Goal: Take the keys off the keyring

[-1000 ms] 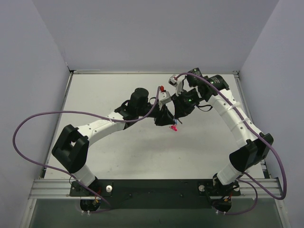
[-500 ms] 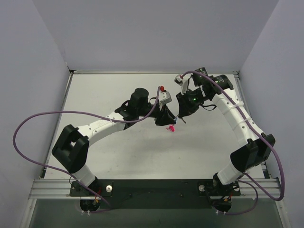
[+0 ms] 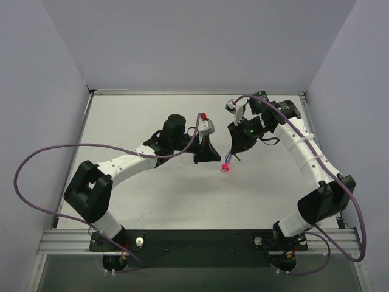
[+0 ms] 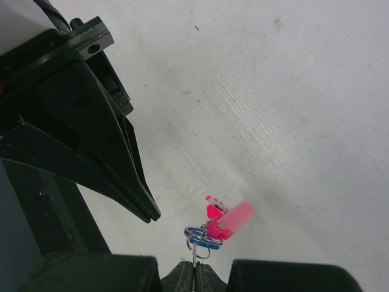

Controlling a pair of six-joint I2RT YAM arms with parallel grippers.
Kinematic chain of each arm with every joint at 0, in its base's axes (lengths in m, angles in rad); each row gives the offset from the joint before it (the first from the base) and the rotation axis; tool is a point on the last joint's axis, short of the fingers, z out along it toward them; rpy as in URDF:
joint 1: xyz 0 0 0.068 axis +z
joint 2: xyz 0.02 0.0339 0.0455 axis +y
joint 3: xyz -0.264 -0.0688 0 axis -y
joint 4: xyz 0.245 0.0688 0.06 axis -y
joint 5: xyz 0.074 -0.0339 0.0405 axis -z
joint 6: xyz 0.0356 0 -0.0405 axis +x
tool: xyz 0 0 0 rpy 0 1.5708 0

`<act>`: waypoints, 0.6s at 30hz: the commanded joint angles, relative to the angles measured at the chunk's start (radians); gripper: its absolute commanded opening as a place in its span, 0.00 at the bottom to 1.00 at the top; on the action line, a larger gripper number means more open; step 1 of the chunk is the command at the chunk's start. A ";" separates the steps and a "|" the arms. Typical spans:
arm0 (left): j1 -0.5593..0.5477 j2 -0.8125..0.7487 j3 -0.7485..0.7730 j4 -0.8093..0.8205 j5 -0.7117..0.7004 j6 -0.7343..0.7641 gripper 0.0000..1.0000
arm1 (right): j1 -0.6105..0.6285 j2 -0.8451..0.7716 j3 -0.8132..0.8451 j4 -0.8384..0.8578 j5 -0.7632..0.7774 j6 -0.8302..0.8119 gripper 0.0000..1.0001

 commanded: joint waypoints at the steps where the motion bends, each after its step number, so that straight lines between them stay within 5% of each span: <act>1: 0.002 -0.026 0.018 0.023 -0.039 -0.006 0.20 | 0.010 -0.045 0.000 0.008 -0.026 -0.003 0.00; 8: -0.021 0.002 0.056 -0.012 -0.096 -0.017 0.40 | 0.038 -0.028 0.021 0.011 -0.013 0.014 0.00; 18: -0.035 0.031 0.093 -0.035 -0.105 -0.029 0.43 | 0.087 -0.009 0.046 0.014 0.010 0.028 0.00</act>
